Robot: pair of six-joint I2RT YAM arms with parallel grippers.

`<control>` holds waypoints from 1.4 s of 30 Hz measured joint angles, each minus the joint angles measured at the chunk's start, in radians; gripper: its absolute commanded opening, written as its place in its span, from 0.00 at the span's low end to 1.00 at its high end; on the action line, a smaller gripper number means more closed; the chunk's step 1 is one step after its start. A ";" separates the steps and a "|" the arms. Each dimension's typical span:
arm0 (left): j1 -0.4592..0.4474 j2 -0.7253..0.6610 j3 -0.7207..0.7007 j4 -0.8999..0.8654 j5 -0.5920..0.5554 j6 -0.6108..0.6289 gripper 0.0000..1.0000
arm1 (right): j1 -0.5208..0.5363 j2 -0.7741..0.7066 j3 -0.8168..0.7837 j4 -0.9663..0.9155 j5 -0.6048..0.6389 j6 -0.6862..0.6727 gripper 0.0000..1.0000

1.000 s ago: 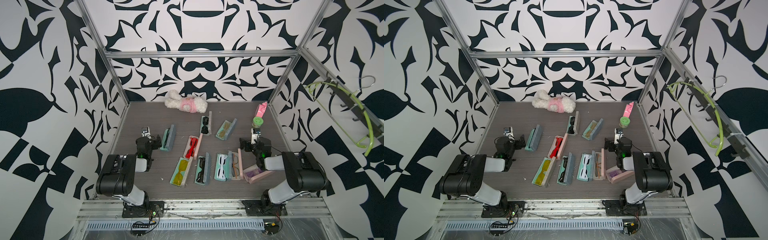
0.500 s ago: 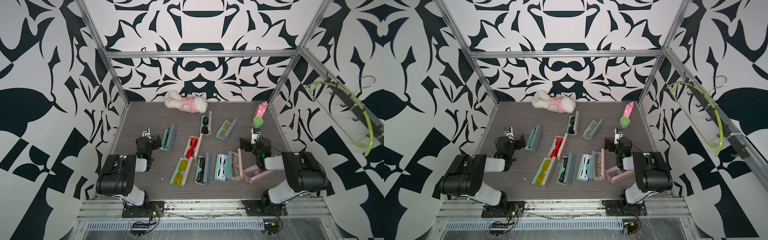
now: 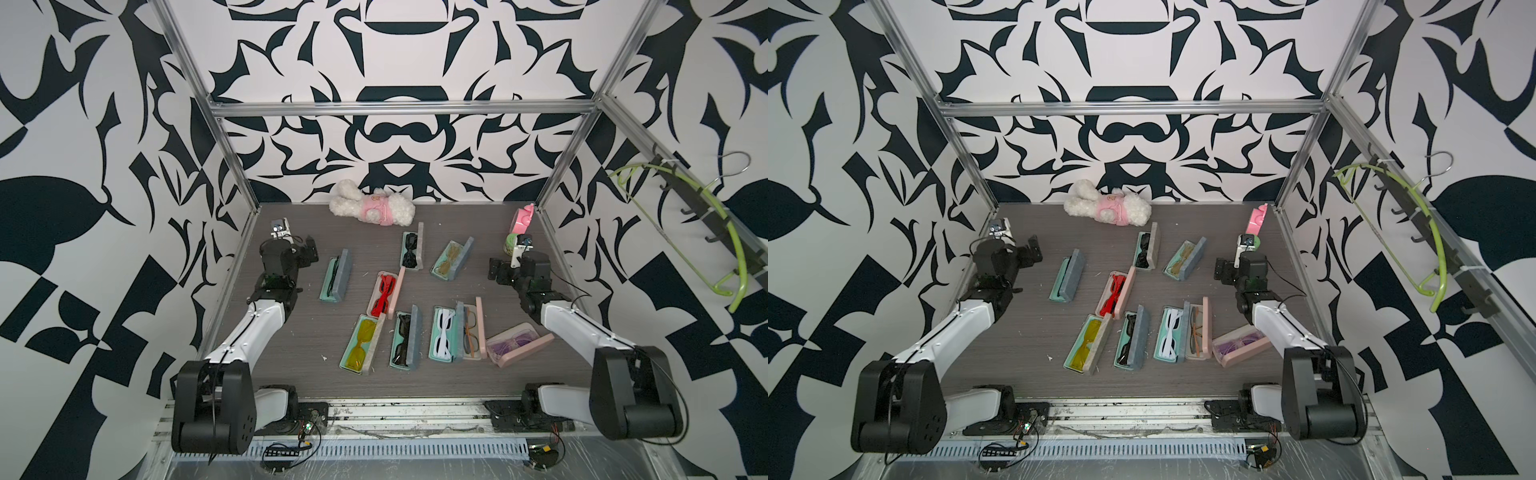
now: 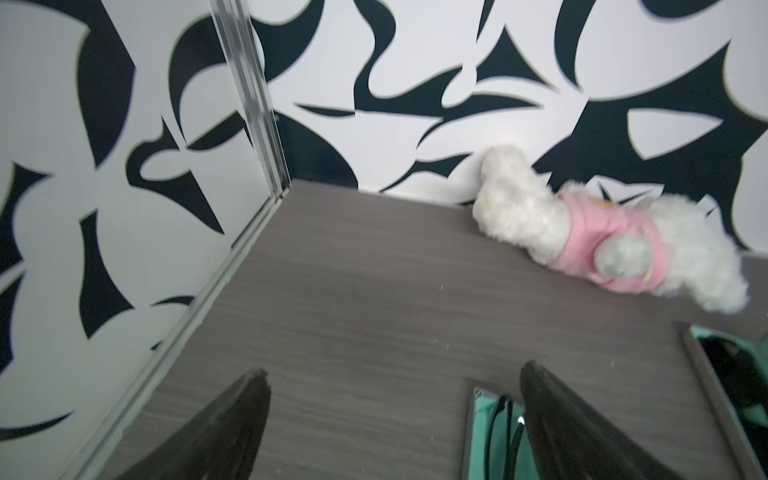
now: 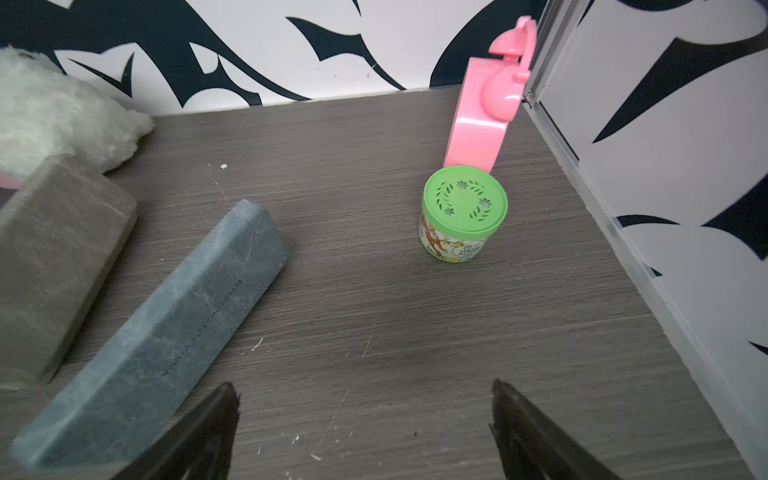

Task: Close the glasses case
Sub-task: Adjust the glasses case at the center of the board.

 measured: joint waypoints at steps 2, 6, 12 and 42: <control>0.000 -0.015 0.103 -0.132 0.011 -0.051 0.99 | 0.002 -0.055 0.031 -0.084 -0.007 0.024 0.96; 0.000 -0.045 0.261 -0.389 0.074 -0.180 0.99 | 0.006 -0.177 0.088 -0.241 -0.040 0.099 0.94; -0.021 -0.129 0.282 -0.683 0.192 -0.325 0.99 | 0.042 -0.337 0.123 -0.447 -0.117 0.222 0.94; -0.609 -0.300 0.136 -1.136 0.084 -0.627 0.99 | 0.747 -0.435 0.142 -0.743 0.019 0.544 0.90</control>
